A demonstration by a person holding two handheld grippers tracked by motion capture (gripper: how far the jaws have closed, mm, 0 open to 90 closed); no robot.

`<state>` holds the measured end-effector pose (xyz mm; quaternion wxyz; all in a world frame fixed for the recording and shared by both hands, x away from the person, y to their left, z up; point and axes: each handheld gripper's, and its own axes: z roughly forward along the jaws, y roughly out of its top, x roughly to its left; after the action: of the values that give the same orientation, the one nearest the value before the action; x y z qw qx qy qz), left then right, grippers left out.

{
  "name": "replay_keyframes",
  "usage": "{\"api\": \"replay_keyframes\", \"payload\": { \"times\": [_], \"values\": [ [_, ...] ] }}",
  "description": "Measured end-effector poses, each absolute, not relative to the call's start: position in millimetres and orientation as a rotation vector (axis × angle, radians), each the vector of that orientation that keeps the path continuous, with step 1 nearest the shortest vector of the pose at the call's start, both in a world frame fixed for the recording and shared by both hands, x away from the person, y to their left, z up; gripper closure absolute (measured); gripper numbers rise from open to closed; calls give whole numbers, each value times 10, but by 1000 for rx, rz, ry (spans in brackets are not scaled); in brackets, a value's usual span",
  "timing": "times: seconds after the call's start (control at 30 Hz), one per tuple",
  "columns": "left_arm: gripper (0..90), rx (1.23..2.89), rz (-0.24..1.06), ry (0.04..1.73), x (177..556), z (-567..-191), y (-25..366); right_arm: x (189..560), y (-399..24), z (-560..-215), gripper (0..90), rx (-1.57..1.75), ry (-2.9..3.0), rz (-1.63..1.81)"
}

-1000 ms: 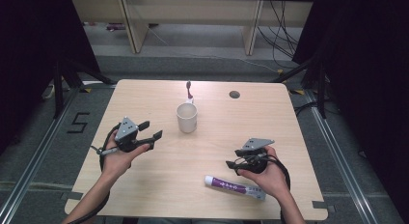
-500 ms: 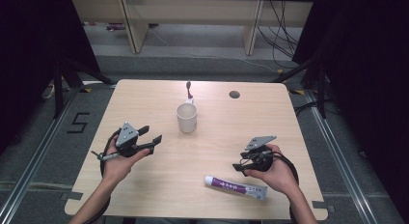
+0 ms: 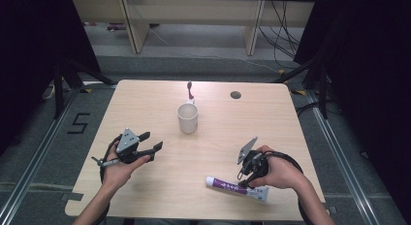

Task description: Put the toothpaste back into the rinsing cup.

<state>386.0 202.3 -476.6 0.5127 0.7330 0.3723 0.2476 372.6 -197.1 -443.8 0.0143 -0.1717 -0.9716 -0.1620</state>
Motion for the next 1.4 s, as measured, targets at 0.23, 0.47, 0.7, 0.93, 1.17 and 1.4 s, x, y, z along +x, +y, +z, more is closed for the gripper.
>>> {"api": "replay_keyframes", "payload": {
  "times": [0.23, 0.47, 0.7, 0.93, 1.17, 1.4],
  "values": [
    [352, 1768, 588, 886, 3853, -4763, 2004, 3690, -1876, -4484, 507, -436, -3036, -280],
    [352, 1774, 591, 879, 3847, -4762, 1998, 3666, -1791, -4583, 516, -418, -3039, -175],
    [342, 1759, 584, 866, 3844, -4757, 1985, 3649, -1753, -4647, 542, -383, -3062, -120],
    [341, 1763, 582, 863, 3838, -4746, 1976, 3628, -1733, -4681, 561, -400, -3067, -97],
    [341, 1759, 577, 855, 3844, -4751, 1972, 3633, -1720, -4699, 561, -389, -3071, -86],
    [341, 1767, 582, 860, 3838, -4742, 1979, 3633, -1706, -4731, 549, -401, -3071, -89]
  ]
}}
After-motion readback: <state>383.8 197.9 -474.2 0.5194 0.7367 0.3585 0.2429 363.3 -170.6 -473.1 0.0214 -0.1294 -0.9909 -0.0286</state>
